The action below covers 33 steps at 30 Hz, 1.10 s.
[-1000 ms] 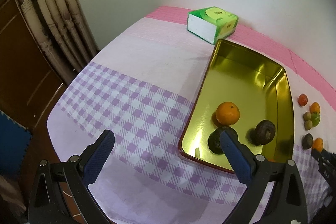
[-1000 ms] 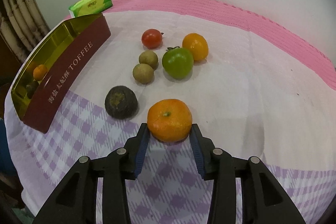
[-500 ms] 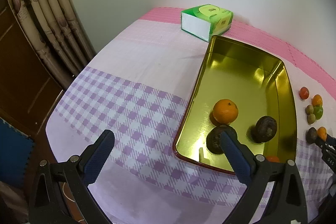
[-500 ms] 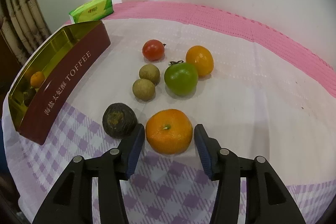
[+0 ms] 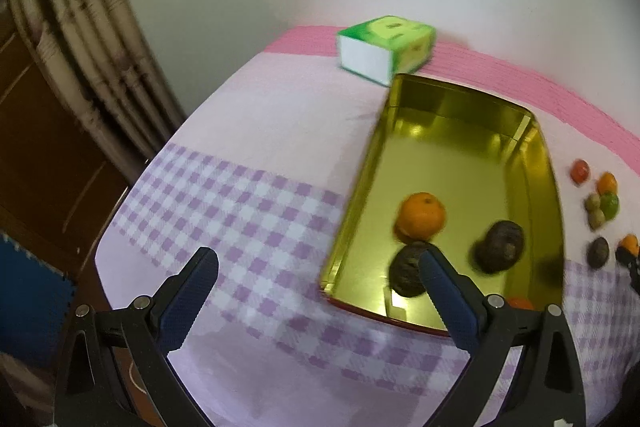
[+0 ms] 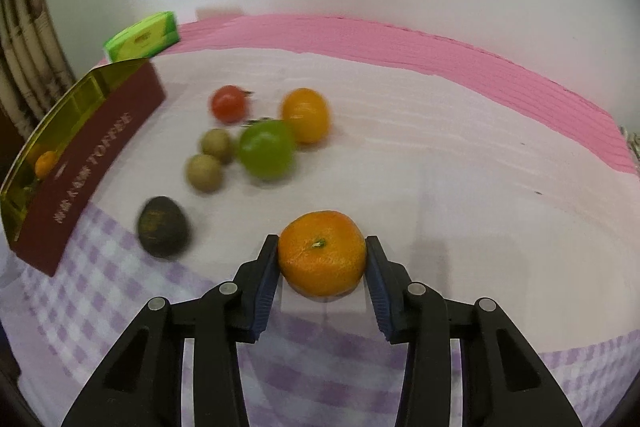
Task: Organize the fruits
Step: 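Move the right tool to the large orange mandarin and grasp it, then grasp a dark brown fruit with the left tool while the right tool holds the mandarin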
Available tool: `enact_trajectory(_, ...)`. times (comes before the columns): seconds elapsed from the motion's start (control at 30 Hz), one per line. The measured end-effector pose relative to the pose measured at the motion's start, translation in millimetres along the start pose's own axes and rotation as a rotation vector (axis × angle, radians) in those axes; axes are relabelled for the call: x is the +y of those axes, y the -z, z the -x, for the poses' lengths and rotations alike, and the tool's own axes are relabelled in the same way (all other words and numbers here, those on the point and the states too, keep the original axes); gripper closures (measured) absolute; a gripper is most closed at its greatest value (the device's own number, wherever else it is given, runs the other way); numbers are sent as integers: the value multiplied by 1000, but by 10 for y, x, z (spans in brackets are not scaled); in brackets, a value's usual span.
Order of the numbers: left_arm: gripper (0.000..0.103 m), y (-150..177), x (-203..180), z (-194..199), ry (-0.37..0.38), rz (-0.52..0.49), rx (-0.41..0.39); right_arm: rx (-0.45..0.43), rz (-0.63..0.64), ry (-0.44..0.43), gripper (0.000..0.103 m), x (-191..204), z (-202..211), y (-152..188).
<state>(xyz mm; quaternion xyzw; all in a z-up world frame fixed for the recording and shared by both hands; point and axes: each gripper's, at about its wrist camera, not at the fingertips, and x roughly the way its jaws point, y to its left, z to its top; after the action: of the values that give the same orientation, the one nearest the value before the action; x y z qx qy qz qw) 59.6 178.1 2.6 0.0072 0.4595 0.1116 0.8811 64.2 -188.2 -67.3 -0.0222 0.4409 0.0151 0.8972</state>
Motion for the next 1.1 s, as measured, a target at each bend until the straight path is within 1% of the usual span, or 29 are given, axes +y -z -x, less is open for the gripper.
enact_trajectory(0.17, 3, -39, -465, 248, 72, -123, -57, -16, -42, 21, 60, -305, 4, 34)
enact_trajectory(0.3, 3, -112, -899, 382, 163, -157, -75, -20, -36, 36, 60, -421, 21, 59)
enact_trajectory(0.4, 3, -138, -1211, 417, 197, -197, -82, -21, -54, 39, 60, -505, 30, 77)
enact_trajectory(0.53, 3, -117, -1577, 401, 246, -251, -58, -32, -71, 54, 60, -609, 34, 99)
enact_trajectory(0.63, 3, -61, -1795, 374, 263, -286, -51, -53, -75, 59, 60, -652, 35, 116)
enact_trajectory(0.8, 3, 65, -2067, 238, 306, -329, 25, -61, -75, 59, 60, -641, 22, 118)
enact_trajectory(0.97, 3, 127, -2269, 129, 329, -367, 58, -61, -75, 60, 60, -642, 24, 123)
enact_trajectory(1.03, 10, 137, -2323, 86, 339, -370, 71, -61, -75, 60, 60, -655, 35, 131)
enact_trajectory(1.1, 25, 140, -2402, 12, 362, -375, 92, -61, -75, 60, 60, -656, 34, 131)
